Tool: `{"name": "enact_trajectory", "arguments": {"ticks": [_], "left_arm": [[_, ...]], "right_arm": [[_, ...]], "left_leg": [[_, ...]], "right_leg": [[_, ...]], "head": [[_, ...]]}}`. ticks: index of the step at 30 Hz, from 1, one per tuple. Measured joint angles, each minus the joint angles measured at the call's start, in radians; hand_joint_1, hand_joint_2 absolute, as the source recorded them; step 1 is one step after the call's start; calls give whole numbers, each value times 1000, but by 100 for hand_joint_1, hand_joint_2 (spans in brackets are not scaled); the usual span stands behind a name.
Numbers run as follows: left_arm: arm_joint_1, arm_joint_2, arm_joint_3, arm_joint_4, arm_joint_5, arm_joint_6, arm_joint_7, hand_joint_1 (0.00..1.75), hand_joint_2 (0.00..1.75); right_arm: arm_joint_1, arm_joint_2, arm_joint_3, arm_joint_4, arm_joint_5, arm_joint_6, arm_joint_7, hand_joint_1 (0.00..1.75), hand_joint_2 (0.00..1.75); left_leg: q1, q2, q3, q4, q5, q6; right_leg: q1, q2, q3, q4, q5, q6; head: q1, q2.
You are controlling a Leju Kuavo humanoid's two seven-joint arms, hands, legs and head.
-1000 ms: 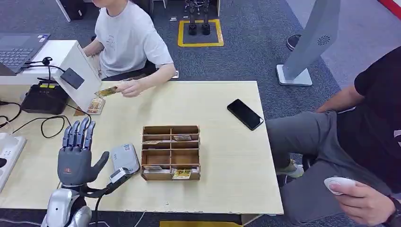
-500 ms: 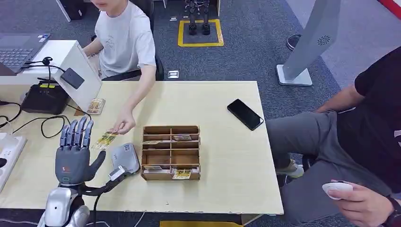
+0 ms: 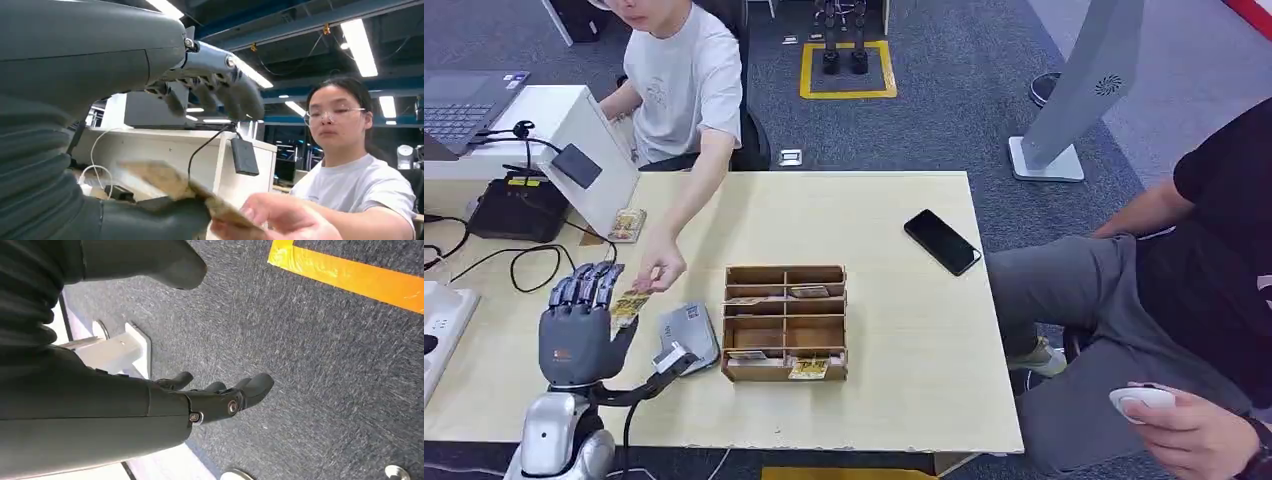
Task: Pass the card to the sensor for recognition and then transmit it.
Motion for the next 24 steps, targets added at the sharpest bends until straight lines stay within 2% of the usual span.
{"name": "enact_trajectory", "arguments": {"ticks": [11, 14, 16, 18, 20, 24], "left_arm": [[-6, 0, 0, 5, 27, 2, -5, 175, 175], [-5, 0, 0, 5, 78, 2, -52, 175, 175], [-1, -14, 11, -9, 142, 2, -136, 175, 175], [0, -30, 24, -18, 198, 1, -187, 175, 175], [0, -39, 24, -20, 287, -47, -183, 175, 175], [-1, -53, 24, -25, 458, -211, -115, 175, 175]], "right_arm": [[0, 0, -2, 0, 2, 0, 0, 0, 175], [-1, 0, -3, 0, 6, 0, 0, 0, 175], [0, 0, -6, 0, 12, 0, 0, 0, 175], [-1, 0, -9, 0, 14, 0, -1, 0, 175], [-1, 0, -14, 0, 13, -3, -1, 0, 175], [3, 0, -25, 0, 4, -12, -7, 0, 175]], "left_leg": [[0, 0, 0, 0, 0, 0], [0, 0, 0, 0, 0, 0], [0, 0, 0, 0, 0, 0], [0, 0, 0, 0, 0, 0], [0, 0, 0, 0, 0, 0], [0, 0, 0, 0, 0, 0]], "right_leg": [[0, 0, 0, 0, 0, 0], [0, 0, 0, 0, 0, 0], [0, 0, 0, 0, 0, 0], [0, 0, 0, 0, 0, 0], [0, 0, 0, 0, 0, 0], [0, 0, 0, 0, 0, 0]], "head": [[0, 0], [0, 0], [0, 0], [0, 0], [0, 0], [0, 0]]}}
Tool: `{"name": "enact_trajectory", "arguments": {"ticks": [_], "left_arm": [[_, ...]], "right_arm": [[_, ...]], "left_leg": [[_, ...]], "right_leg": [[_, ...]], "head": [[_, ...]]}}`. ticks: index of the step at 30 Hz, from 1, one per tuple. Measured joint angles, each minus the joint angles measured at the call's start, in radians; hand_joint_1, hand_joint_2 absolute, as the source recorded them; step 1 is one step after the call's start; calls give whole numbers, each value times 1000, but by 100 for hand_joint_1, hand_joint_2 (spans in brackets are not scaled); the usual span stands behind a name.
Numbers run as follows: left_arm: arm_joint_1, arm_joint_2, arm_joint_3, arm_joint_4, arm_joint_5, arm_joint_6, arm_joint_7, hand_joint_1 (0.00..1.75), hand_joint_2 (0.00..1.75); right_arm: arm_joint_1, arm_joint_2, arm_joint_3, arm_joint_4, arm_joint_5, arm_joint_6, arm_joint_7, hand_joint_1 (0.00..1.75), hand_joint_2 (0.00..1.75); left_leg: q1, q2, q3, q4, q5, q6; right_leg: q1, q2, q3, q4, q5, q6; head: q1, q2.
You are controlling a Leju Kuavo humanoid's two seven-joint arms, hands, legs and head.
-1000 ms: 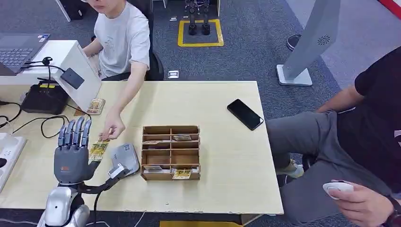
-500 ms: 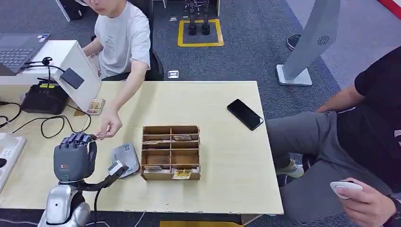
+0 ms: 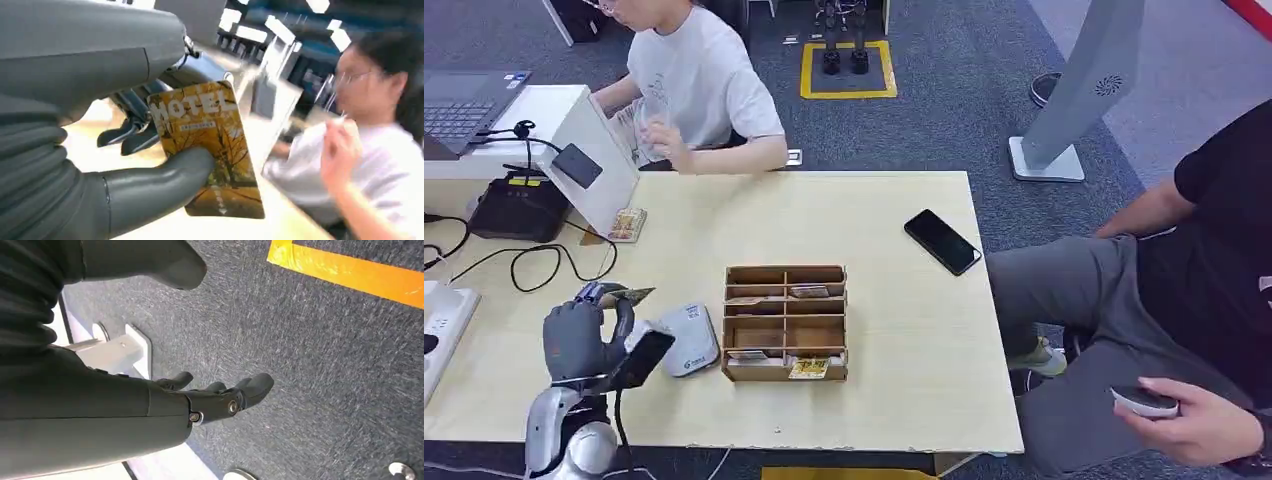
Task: Pass the card to the sensor for recognition and then transmit it.
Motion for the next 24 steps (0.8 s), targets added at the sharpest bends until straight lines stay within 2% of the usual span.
{"name": "enact_trajectory", "arguments": {"ticks": [6, 15, 19, 24], "left_arm": [[-5, -32, 0, 2, 141, -90, 68, 175, 175], [-18, -58, 0, 27, 152, -96, 126, 175, 175], [-24, -62, 0, 48, 218, -149, 155, 175, 175], [-24, -65, 0, 71, 316, -204, 163, 175, 175]], "right_arm": [[6, 0, -17, 0, -2, -14, -3, 0, 175], [10, 0, -24, 0, 6, -29, 4, 0, 175], [10, 0, -25, 0, 8, -29, 5, 0, 175], [13, 0, -36, 0, 9, -32, 5, 0, 175]], "left_leg": [[0, 0, 0, 0, 0, 0], [0, 0, 0, 0, 0, 0], [0, 0, 0, 0, 0, 0], [0, 0, 0, 0, 0, 0]], "right_leg": [[0, 0, 0, 0, 0, 0], [0, 0, 0, 0, 0, 0], [0, 0, 0, 0, 0, 0], [0, 0, 0, 0, 0, 0]], "head": [[0, 0], [1, 0], [0, 0], [0, 0]]}}
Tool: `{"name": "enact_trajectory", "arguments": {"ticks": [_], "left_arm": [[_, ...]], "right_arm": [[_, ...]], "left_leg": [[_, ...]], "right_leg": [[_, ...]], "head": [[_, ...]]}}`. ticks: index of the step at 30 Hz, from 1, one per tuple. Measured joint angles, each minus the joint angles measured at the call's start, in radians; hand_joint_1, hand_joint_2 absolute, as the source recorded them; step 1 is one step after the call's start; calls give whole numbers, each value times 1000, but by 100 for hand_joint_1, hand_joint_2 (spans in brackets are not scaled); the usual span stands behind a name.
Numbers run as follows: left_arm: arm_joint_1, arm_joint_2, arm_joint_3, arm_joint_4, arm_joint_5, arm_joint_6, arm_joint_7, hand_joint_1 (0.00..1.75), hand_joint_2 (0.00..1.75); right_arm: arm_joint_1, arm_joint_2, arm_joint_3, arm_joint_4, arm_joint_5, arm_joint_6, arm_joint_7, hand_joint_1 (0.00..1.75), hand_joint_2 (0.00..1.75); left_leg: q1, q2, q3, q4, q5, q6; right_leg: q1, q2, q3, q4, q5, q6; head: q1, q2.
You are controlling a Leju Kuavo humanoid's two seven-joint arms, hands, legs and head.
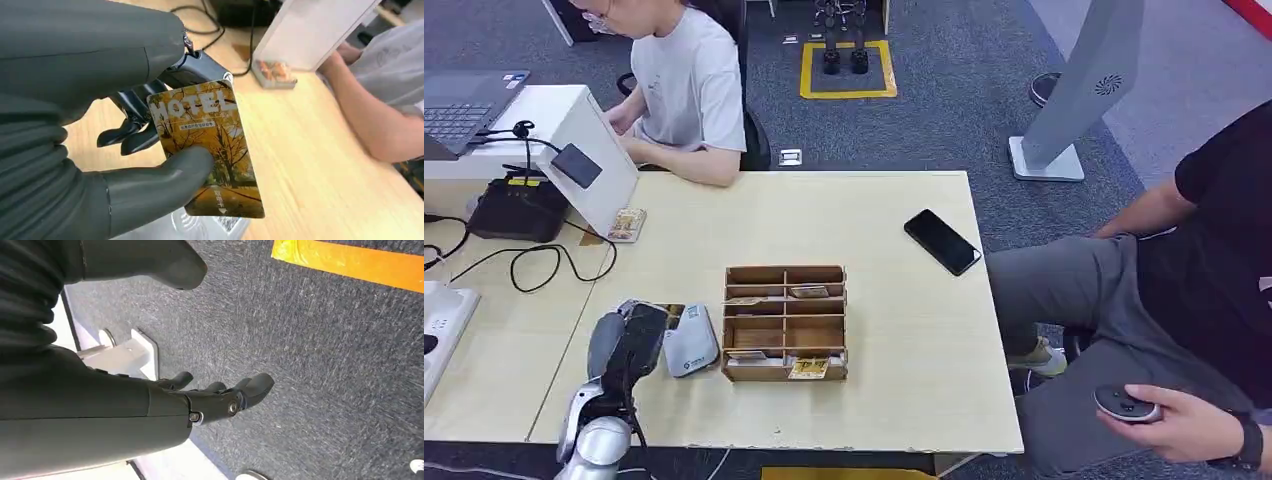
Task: Pass the card to the sensor for recognition and then transmit it.
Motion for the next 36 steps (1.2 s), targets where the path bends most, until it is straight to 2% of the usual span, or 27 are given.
{"name": "enact_trajectory", "arguments": {"ticks": [13, 19, 29, 36], "left_arm": [[2, -8, -7, 39, 55, -44, 24, 175, 175], [3, -15, -36, 43, 57, -56, 33, 175, 175], [-30, -34, -80, 117, -63, -7, 64, 175, 175], [-52, -52, -92, 165, -121, 30, 64, 175, 175]], "right_arm": [[3, 1, -13, 0, 7, -9, -1, 0, 175], [3, 5, -14, 0, 10, -10, 1, 0, 175], [1, 8, -14, 0, 26, 6, 15, 0, 175], [1, 10, -14, 0, 34, 9, 19, 0, 175]], "left_leg": [[0, 0, 0, 0, 0, 0], [0, 0, 0, 0, 0, 0], [0, 0, 0, 0, 0, 0], [0, 0, 1, 0, 0, 0]], "right_leg": [[0, 0, 0, 0, 0, 0], [0, 0, 0, 0, 0, 0], [0, 0, 1, 0, 0, 0], [0, -1, 1, 0, 0, 0]], "head": [[0, 0], [0, 0], [0, 0], [0, 0]]}}
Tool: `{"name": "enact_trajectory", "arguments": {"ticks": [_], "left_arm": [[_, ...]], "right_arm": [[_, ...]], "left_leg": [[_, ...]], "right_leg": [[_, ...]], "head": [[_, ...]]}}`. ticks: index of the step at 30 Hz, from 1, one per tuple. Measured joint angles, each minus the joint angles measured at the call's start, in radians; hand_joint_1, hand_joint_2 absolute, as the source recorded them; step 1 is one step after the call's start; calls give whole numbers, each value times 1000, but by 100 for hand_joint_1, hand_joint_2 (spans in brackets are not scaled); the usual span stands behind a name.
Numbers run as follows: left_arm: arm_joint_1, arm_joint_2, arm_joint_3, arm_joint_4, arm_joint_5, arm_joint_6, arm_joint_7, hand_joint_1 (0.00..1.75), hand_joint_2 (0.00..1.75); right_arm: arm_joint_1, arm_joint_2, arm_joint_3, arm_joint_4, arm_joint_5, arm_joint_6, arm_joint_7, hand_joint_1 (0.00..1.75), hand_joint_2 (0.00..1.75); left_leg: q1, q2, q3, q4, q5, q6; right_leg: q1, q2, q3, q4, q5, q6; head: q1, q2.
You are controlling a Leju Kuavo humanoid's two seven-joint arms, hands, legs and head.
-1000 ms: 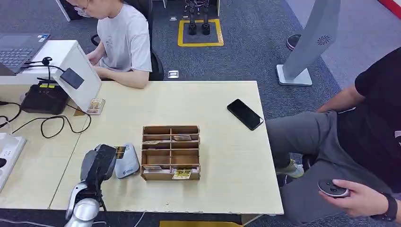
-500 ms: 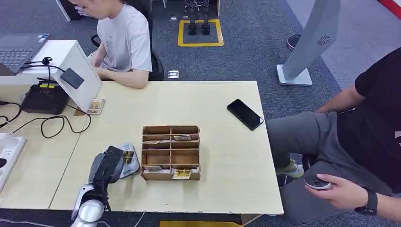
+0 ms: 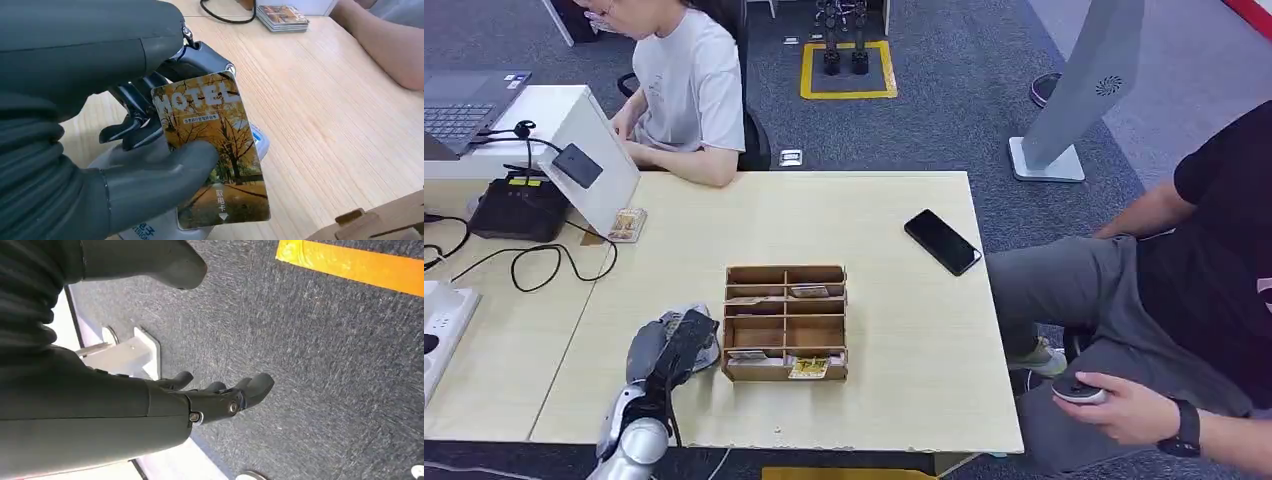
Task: Pass the card to the sensor for recognition and then transmit it.
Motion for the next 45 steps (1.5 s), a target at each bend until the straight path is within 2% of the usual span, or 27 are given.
{"name": "enact_trajectory", "arguments": {"ticks": [19, 24, 35, 37, 38, 39, 40, 41, 45], "left_arm": [[-26, -9, 5, 65, -3, 11, -2, 175, 175], [-25, -14, 19, 65, 42, 23, -60, 175, 175], [-25, -16, 25, 65, 76, 18, -83, 175, 175], [-24, -19, 35, 56, 189, -23, -121, 175, 175], [-11, -21, 57, 22, 432, -122, -163, 175, 175], [7, -29, 74, -35, 586, -133, -248, 175, 175], [8, -39, 79, -140, 542, -28, -422, 175, 175], [0, -37, 79, -196, 510, 6, -431, 175, 175], [-37, -18, 81, -268, 479, 23, -438, 175, 175]], "right_arm": [[-1, 1, 0, 0, 24, 8, 3, 0, 175], [0, 1, 0, 0, 27, 8, 2, 0, 175], [0, 1, 0, 0, 28, 7, 2, 0, 175], [0, 1, -1, 0, 34, 4, -2, 0, 175], [0, 1, -1, 0, 48, -1, -8, 0, 175], [0, 1, -1, 0, 55, -1, -9, 0, 175], [-4, 1, -1, 0, 69, 8, -8, 0, 175], [-8, 1, -1, 0, 76, 16, -5, 0, 175], [-19, 1, 0, 0, 85, 35, -1, 0, 175]], "left_leg": [[0, -1, 1, 0, 0, 0], [0, -1, 1, 0, 0, 0], [0, -1, 1, 0, 1, 0], [0, -1, 1, 0, 1, 0], [0, -1, 1, 0, 1, -1], [0, -1, 0, 0, 1, -1], [0, -1, 0, 0, 1, -1], [0, -1, 0, 0, 1, -1], [0, -1, 0, 0, 1, -1]], "right_leg": [[0, -1, 1, 0, 0, 0], [0, -1, 2, 0, 0, 0], [0, -1, 2, 0, 0, 0], [0, -2, 2, 0, 0, 0], [0, -1, 1, 0, 0, 0], [0, -1, 1, 0, 0, 0], [0, -1, 1, 0, 0, 0], [0, -1, 1, 0, 0, 0], [0, -1, 1, 0, 0, 0]], "head": [[0, 0], [0, 0], [0, 0], [0, 0], [0, 0], [0, 0], [0, 0], [0, 0], [0, 0]]}}
